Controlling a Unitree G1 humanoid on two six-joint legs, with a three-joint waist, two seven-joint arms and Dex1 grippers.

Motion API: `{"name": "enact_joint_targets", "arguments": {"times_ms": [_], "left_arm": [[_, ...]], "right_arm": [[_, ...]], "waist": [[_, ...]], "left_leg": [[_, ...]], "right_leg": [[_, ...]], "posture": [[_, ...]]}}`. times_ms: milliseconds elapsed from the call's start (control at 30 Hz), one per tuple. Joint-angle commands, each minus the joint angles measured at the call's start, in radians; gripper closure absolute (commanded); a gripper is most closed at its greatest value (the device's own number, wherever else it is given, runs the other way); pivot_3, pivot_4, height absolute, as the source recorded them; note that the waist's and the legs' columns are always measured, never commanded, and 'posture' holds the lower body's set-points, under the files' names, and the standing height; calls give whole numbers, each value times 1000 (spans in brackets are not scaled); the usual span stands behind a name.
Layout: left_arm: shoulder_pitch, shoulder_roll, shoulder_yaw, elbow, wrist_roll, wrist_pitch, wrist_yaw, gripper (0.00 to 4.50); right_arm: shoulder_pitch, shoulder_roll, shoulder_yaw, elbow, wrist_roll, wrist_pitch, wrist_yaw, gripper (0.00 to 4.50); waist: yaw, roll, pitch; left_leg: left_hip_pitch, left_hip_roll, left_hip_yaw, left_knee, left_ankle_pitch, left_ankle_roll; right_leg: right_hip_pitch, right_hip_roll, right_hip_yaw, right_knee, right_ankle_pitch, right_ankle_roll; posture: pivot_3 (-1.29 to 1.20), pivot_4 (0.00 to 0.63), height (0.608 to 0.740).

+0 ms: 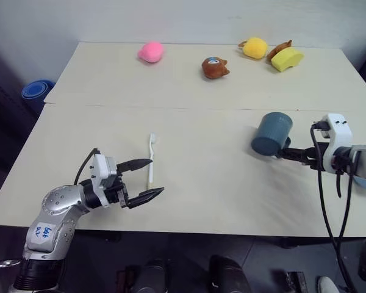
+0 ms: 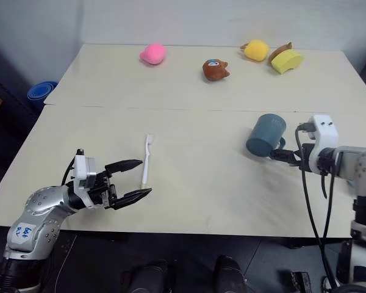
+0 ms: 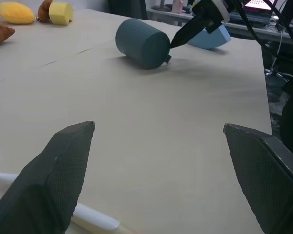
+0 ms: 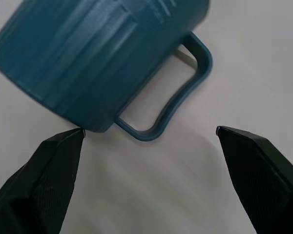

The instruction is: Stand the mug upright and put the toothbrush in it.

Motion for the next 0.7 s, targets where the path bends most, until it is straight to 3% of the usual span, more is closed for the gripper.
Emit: {"name": "enact_joint_targets", "arguments": {"times_ms": [33, 267, 500, 700], "left_arm": [[36, 7, 32, -76, -10, -5, 18, 0], [93, 8, 58, -136, -15, 2, 52, 0], [134, 11, 84, -172, -19, 7, 79, 0], [132, -6, 66, -173, -8, 2, 94, 0]], "right_arm": [[-47, 14, 59, 86, -61, -76, -24, 24], [-120, 4, 85, 231, -91, -157, 23, 24], [-188, -149, 113, 355, -114, -207, 181, 24], [-346, -53, 135, 629, -182, -351, 137, 24]], "waist": [[-2, 0, 0], [-5, 0, 0], [-2, 0, 0], [-24, 0, 0]], "left_leg": [[0, 0, 0, 0, 0, 0], [0, 1, 0, 0, 0, 0], [0, 1, 1, 0, 0, 0], [2, 2, 2, 0, 0, 0]], "right_leg": [[0, 0, 0, 0, 0, 0], [0, 0, 0, 1, 0, 0], [0, 0, 0, 0, 0, 0], [0, 0, 0, 1, 0, 0]], "posture": [[0, 150, 740], [0, 150, 740], [0, 150, 740], [0, 150, 740]]}}
